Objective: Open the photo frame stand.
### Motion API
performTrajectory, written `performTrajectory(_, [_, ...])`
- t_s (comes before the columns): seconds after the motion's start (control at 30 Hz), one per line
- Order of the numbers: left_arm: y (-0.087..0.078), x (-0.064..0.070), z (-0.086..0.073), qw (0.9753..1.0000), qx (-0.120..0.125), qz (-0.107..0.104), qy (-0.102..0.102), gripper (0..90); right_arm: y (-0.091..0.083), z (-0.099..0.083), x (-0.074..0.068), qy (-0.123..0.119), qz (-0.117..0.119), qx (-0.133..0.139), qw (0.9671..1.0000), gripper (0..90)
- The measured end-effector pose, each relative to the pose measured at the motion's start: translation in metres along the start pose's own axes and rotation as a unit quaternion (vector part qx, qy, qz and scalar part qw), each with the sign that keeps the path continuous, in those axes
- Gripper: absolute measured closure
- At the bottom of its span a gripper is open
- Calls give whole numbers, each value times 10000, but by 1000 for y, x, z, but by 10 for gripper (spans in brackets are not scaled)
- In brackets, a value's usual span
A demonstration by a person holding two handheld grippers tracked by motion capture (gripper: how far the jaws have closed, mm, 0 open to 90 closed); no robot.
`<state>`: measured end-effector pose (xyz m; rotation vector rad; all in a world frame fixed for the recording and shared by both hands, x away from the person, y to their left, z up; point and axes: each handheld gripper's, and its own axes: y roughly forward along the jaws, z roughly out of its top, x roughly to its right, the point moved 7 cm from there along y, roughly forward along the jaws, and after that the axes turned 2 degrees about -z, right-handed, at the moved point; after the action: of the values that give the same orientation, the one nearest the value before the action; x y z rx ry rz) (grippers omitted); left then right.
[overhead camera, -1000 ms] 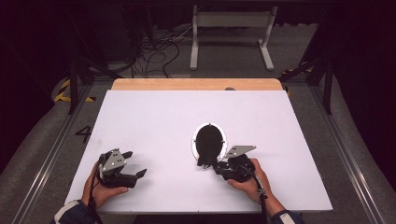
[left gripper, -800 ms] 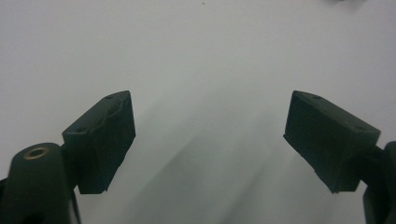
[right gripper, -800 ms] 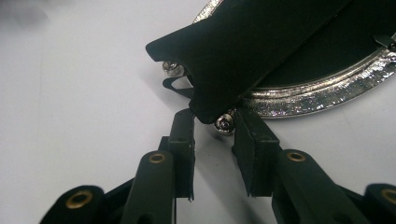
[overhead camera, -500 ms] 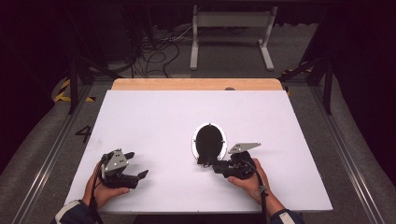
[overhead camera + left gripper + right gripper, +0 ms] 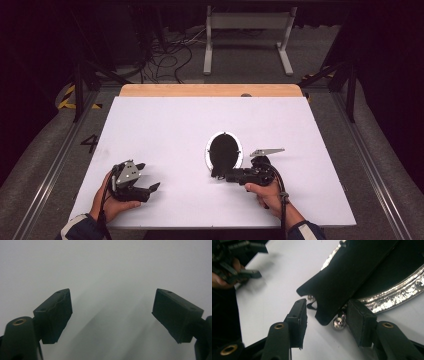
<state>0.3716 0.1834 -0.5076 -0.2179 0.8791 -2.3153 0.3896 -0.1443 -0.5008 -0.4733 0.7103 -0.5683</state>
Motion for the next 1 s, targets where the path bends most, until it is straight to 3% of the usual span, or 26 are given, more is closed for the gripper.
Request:
performTrajectory(0.17, [3, 2, 2, 10000, -39, 16, 81, 167, 2, 7, 5, 451, 128, 177, 9987, 532])
performTrajectory(0.4, [14, 7, 16, 9998, -1, -70, 197, 169, 5, 14, 8, 1177, 459, 392, 9912, 537])
performTrajectory(0.57, [26, 9, 26, 9994, -16, -273, 210, 171, 11, 20, 9, 1447, 559, 469, 9868, 532])
performTrajectory(0.67, [36, 12, 41, 9974, 210, -677, 132, 171, 15, 22, 10, 1499, 593, 473, 9858, 543])
performTrajectory(0.7, [36, 12, 41, 9974, 210, -677, 132, 178, 15, 22, 10, 1499, 593, 473, 9858, 543])
performTrajectory(0.8, [51, 14, 59, 9938, 332, -1060, -8, 181, 15, 22, 11, 1406, 569, 482, 9872, 577])
performTrajectory(0.9, [65, 19, 73, 9910, 327, -1299, -57, 179, 15, 21, 11, 1373, 584, 480, 9876, 590])
performTrajectory(1.0, [77, 22, 85, 9895, 303, -1411, -63, 177, 14, 21, 12, 1283, 586, 485, 9888, 606])
